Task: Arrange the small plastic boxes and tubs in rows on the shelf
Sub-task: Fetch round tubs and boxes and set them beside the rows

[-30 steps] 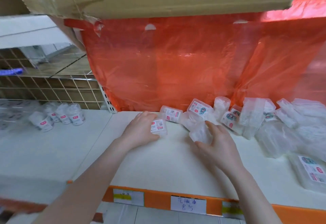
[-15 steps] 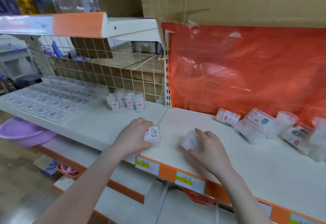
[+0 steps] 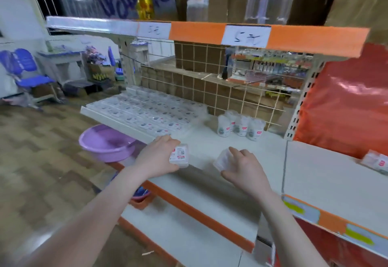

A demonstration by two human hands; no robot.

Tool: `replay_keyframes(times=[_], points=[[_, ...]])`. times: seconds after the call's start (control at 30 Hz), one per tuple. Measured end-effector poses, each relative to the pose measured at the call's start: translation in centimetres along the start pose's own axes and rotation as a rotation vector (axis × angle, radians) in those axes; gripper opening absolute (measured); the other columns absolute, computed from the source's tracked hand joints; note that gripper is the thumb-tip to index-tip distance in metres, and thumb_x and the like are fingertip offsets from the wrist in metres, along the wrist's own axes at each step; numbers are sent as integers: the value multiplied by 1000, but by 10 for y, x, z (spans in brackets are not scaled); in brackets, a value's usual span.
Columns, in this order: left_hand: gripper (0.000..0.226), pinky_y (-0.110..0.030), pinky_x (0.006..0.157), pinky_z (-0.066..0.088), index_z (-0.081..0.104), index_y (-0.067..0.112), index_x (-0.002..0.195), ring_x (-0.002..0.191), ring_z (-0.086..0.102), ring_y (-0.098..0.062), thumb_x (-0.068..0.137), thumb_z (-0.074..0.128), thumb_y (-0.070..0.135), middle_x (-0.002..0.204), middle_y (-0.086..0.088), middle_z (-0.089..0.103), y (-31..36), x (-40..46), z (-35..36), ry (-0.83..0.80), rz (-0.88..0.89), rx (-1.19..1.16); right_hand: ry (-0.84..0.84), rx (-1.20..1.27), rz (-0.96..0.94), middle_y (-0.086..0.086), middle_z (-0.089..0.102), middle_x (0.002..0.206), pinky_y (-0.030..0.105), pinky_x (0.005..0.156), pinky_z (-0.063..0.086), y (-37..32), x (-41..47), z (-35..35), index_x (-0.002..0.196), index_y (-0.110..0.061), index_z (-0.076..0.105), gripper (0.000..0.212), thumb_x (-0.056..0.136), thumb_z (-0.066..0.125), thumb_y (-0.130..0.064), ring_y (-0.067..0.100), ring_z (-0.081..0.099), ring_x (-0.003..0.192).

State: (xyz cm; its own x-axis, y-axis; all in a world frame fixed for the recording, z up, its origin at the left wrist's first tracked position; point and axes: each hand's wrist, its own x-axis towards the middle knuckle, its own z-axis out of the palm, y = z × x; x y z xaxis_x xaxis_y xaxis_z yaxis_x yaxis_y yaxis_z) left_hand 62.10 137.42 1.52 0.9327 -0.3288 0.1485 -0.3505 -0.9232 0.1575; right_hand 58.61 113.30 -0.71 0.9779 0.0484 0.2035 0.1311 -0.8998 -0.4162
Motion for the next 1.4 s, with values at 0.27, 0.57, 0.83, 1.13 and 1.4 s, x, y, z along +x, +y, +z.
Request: replay_keyframes(times=[0.27,0.57,0.83,1.13,1.4], points=[[63,-34,96,40,46,19,133,117,42,-20,77,68,38,122,-3,47,-112,21,-7,13,-50,-44,-10,-17,-56,11,52,115,32,89,38,-77,75,48,135,-13,43,65,76,66,-30,29,45,113],[69,-30,99,36,43,16,139,118,44,-20,78,68,38,124,-4,49,-253,106,-10,-15,-66,37,2,-10,-9,9,55,111,32,76,39,-134,212,112,126,-18,49,59,72,66,-36,30,49,109],[75,-35,105,34,37,18,143,129,37,-20,78,70,33,137,-4,42,-353,178,-26,-60,-81,-9,-72,-101,1,8,52,123,32,80,43,-187,301,153,137,-20,40,66,78,63,-42,25,48,111],[70,-26,97,35,41,17,141,125,45,-20,79,69,31,140,-5,45,-453,282,-40,-99,155,45,-105,-136,188,6,43,132,35,91,39,-243,364,202,144,-25,27,72,82,56,-47,25,39,123],[73,-13,98,28,35,17,143,130,39,-18,81,69,33,144,-2,39,-508,347,-37,-241,309,-70,-25,-234,374,8,43,136,36,91,41,-293,390,222,140,-22,33,65,84,56,-45,26,38,124]])
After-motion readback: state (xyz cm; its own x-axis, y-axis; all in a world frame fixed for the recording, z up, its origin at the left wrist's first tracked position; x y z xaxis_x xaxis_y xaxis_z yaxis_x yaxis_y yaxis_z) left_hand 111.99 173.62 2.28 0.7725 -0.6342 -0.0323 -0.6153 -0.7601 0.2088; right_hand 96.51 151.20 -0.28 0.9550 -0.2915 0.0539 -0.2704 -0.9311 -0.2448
